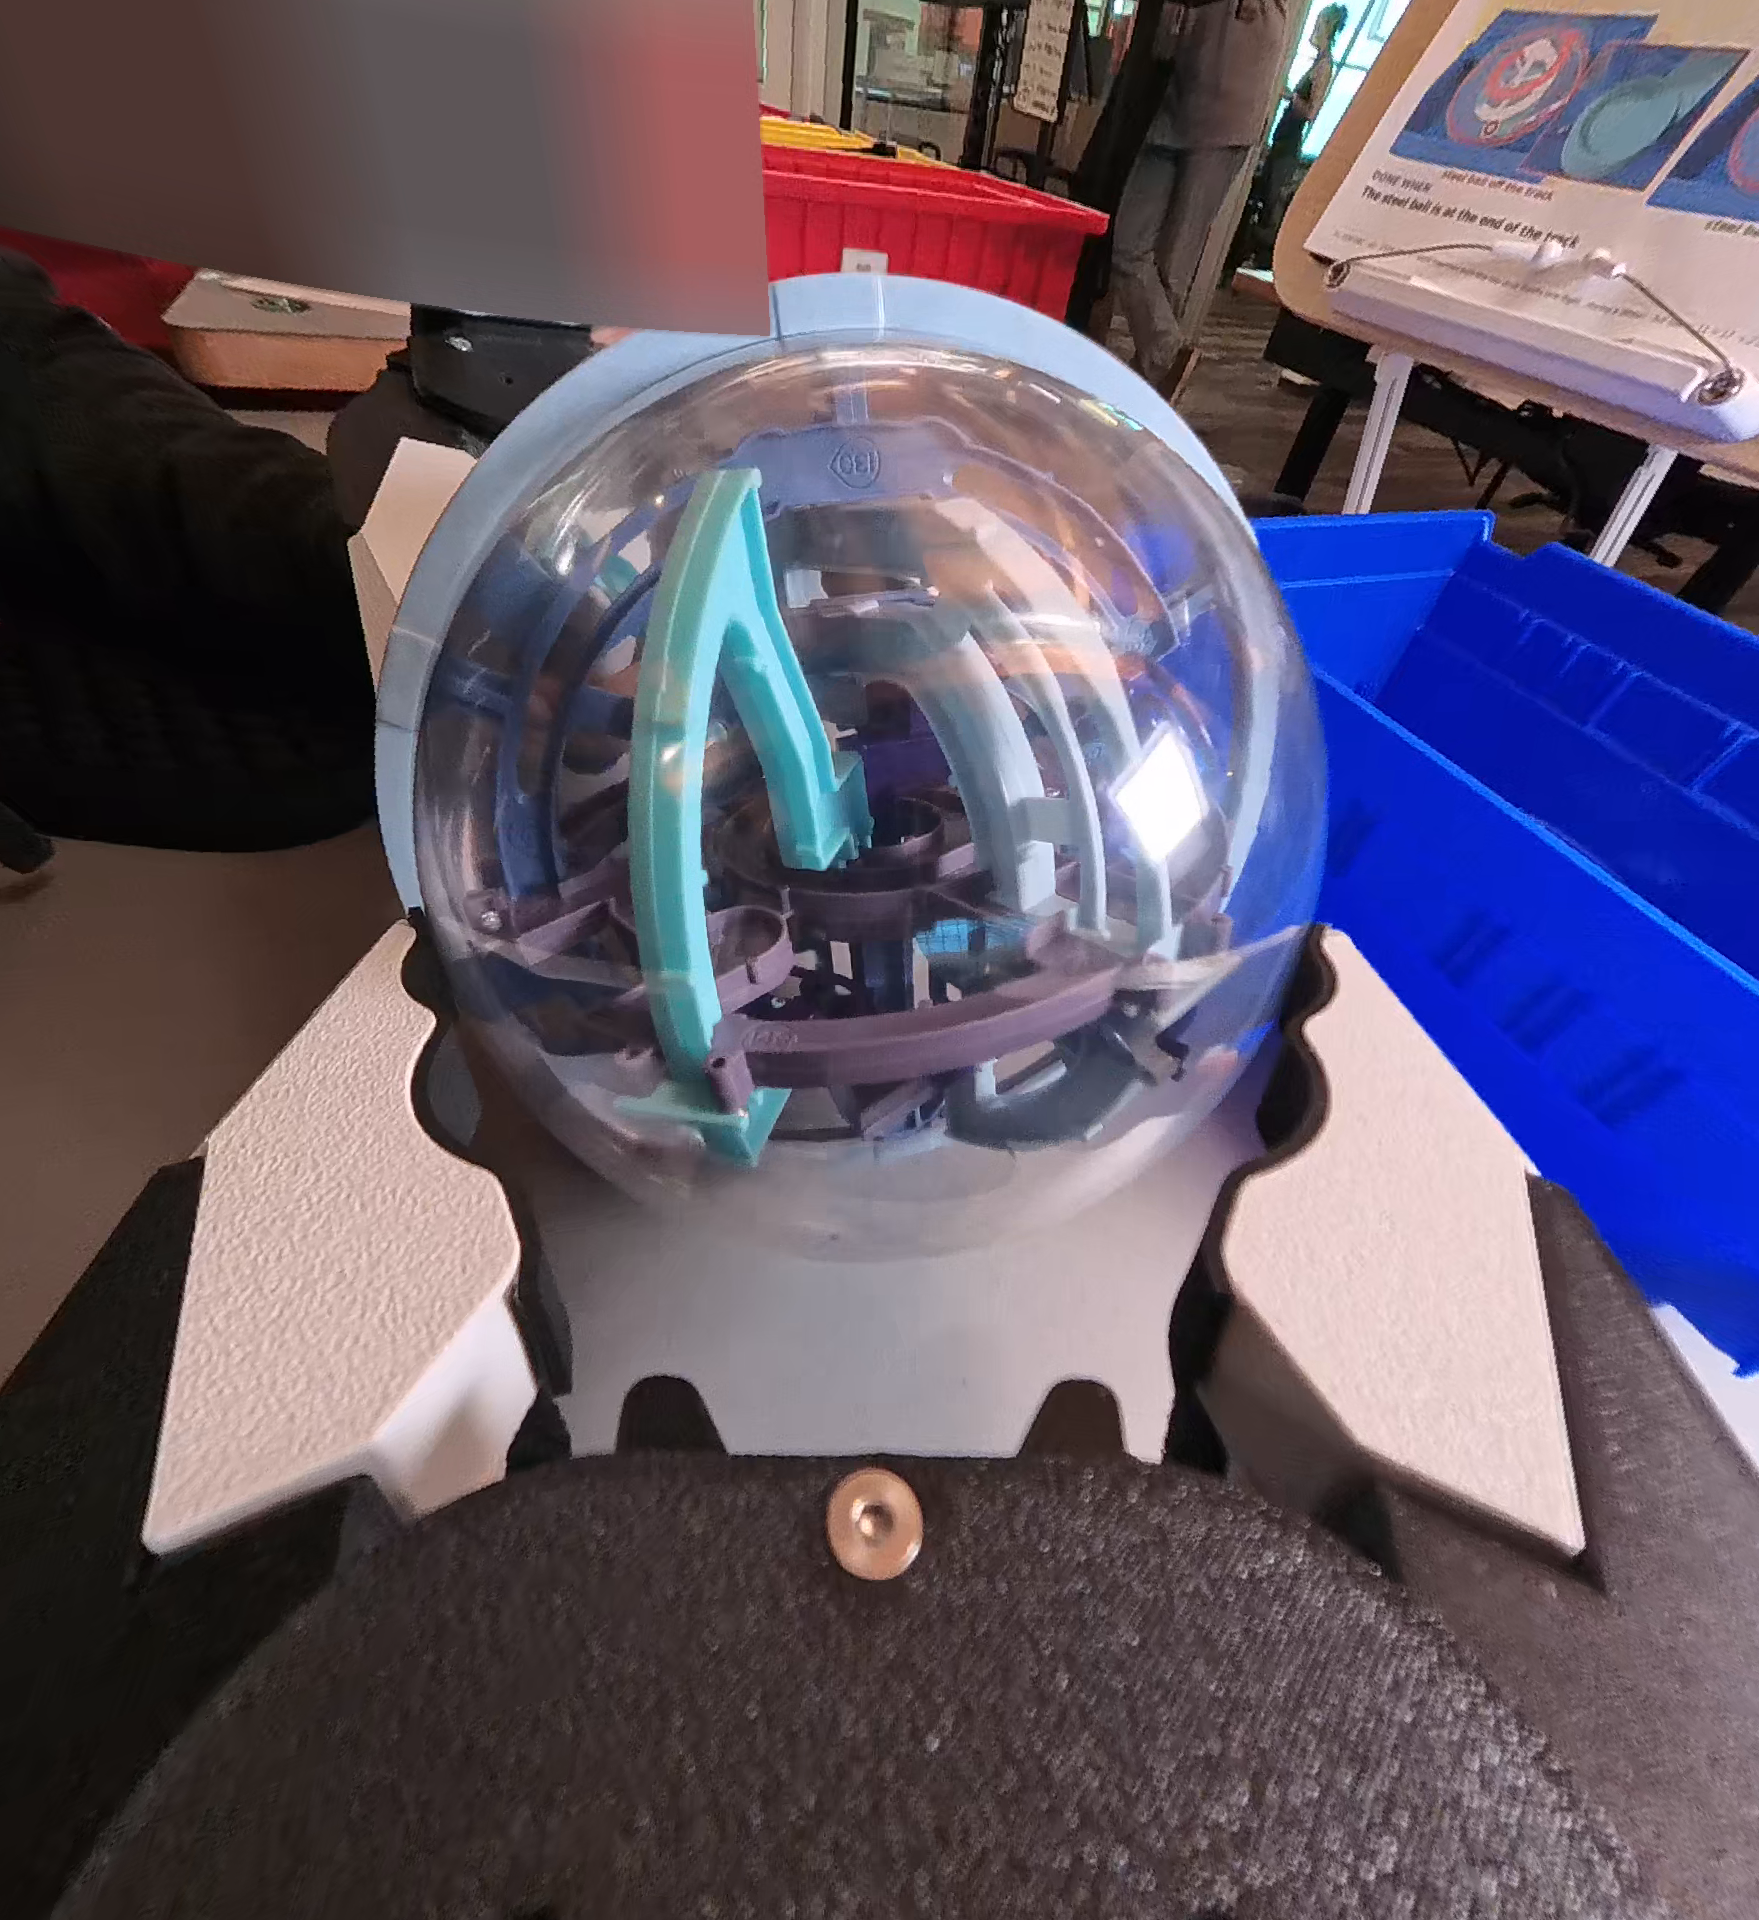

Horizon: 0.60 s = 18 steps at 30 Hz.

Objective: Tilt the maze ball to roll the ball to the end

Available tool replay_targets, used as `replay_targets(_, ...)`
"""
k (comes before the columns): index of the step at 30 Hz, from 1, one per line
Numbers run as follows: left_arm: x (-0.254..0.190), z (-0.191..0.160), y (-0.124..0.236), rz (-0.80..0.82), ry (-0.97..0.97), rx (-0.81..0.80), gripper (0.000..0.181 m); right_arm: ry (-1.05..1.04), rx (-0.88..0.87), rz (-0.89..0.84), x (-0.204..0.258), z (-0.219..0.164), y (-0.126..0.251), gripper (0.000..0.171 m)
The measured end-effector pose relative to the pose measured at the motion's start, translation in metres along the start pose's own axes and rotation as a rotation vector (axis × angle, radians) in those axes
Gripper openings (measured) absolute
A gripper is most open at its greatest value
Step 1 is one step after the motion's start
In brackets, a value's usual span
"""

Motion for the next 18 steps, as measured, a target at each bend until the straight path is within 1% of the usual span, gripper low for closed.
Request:
replay_targets(4, 0.000, 0.005, 0.002, 0.034, -0.072, -0.015, 0.137, 0.010, -0.011, 0.002, -0.001, -0.003, -0.001, 0.152)
replay_targets(11, 0.000, 0.004, 0.003, 0.040, -0.082, -0.010, 0.137, 0.005, -0.015, 0.005, -0.001, -0.005, -0.003, 0.152)
replay_targets(18, 0.000, 0.000, 0.001, 0.068, -0.160, 0.014, 0.137, -0.009, 0.041, 0.000, -0.007, -0.019, -0.008, 0.152)
Point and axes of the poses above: each gripper's, where its closed fingertips meet, y back along the fingers, z out of its top, x = y × z across the jaws, the point moved 5 cm from there along y, back along the fingers, and after that the axes turned 15 degrees about -y, right-handed, at the moved point
